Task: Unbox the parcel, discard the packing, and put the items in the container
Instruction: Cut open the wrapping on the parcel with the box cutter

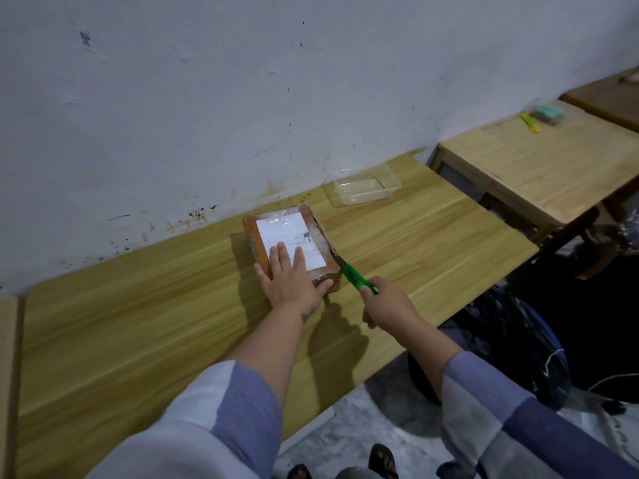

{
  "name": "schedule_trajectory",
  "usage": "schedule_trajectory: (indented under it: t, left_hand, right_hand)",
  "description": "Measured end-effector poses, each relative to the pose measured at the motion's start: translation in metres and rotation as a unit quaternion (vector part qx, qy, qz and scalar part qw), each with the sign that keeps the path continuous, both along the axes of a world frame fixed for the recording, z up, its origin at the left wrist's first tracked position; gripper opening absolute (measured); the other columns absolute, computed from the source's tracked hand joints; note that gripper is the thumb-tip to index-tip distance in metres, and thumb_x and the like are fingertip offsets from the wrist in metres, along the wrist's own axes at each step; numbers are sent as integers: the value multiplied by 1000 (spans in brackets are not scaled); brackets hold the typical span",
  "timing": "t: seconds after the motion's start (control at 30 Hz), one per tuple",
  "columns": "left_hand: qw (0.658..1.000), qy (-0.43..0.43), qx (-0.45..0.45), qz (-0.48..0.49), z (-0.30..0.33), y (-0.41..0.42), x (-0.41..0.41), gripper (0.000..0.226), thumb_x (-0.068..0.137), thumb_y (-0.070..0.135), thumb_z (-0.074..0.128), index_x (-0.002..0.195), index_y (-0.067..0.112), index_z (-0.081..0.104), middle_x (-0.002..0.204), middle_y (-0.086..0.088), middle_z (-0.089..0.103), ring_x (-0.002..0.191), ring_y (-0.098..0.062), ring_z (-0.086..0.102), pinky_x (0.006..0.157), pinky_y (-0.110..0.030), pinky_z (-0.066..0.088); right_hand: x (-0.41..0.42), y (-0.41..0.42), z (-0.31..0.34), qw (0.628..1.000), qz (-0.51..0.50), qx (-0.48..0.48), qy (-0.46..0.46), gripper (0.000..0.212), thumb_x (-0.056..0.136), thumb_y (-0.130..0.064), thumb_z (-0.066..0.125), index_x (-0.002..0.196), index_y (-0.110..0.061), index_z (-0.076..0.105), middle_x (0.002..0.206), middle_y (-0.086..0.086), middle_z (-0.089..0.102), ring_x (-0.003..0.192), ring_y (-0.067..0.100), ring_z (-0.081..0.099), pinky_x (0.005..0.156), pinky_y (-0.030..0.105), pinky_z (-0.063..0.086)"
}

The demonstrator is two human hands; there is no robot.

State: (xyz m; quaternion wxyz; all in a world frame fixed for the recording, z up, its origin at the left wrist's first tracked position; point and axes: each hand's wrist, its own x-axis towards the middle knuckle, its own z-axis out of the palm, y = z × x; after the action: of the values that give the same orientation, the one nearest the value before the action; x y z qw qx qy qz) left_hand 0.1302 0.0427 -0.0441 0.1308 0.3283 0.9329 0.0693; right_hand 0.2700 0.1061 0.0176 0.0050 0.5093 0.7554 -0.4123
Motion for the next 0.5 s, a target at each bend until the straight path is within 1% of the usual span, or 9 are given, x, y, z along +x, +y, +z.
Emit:
schedule_trajectory:
  t: [0.07, 0.1, 0.17, 0.27, 0.33, 0.37, 0.47, 0.5]
  left_hand:
    - [1000, -25, 10, -8, 3, 4, -1, 91, 85, 61, 53, 151, 27, 0, 161, -6, -12, 147, -24, -17, 115, -57, -8]
    - [999, -31, 13, -24, 4, 2, -4, 90, 86, 53, 57, 151, 27, 1, 161, -5, -11, 147, -25, -16, 116, -57, -6]
    - [997, -3, 5, -77, 5, -10, -13, 88, 86, 46, 60, 152, 29, 4, 162, -2, -7, 148, -23, -11, 117, -55, -2]
    - [983, 70, -2, -170, 0, -37, -38, 85, 87, 54, 56, 152, 29, 6, 161, 4, -2, 148, -16, -5, 118, -52, -1]
    - [976, 79, 7, -201, -4, -49, -50, 87, 85, 61, 53, 152, 31, 5, 161, 7, -1, 148, -14, -5, 118, -53, -2]
    - [975, 77, 8, -207, -6, -51, -53, 87, 85, 63, 51, 152, 31, 5, 161, 7, -1, 148, -14, -6, 118, -54, -2]
    - [977, 85, 9, -195, -8, -46, -46, 83, 88, 60, 47, 152, 29, 4, 161, 6, -2, 148, -15, -8, 118, -52, -2]
    - [979, 87, 13, -182, -9, -41, -40, 81, 90, 58, 46, 152, 28, 3, 161, 5, -2, 148, -16, -8, 117, -51, -2]
  right_hand:
    - [2, 5, -2, 1000, 0, 9, -1, 35, 98, -28, 38, 130, -16, 47, 92, 12, 72, 59, 12, 56, 53, 29, 44]
    - [3, 6, -3, 1000, -7, 8, 4, 35, 98, -28, 38, 129, -17, 47, 91, 11, 72, 58, 10, 54, 51, 27, 41]
    - [5, 5, -7, 999, -30, 0, 19, 35, 96, -28, 42, 129, -18, 49, 92, 9, 72, 58, 11, 53, 49, 26, 40]
    - [3, 1, -15, 999, -35, -20, 19, 36, 94, -28, 49, 128, -15, 51, 97, 8, 71, 69, 16, 60, 50, 26, 43]
    - [2, -1, -20, 999, -18, -39, 8, 38, 95, -25, 47, 130, -12, 46, 99, 11, 71, 74, 19, 61, 50, 25, 41]
    - [2, -2, -23, 999, -15, -41, 8, 38, 95, -23, 44, 131, -12, 42, 101, 13, 69, 74, 21, 59, 51, 27, 41]
    - [4, -6, -28, 997, -35, -55, 43, 41, 97, -21, 39, 136, -15, 32, 100, 16, 61, 73, 25, 58, 57, 37, 53]
    - [6, -9, -29, 994, -47, -71, 65, 42, 97, -20, 37, 139, -20, 29, 98, 15, 58, 71, 25, 57, 53, 36, 53]
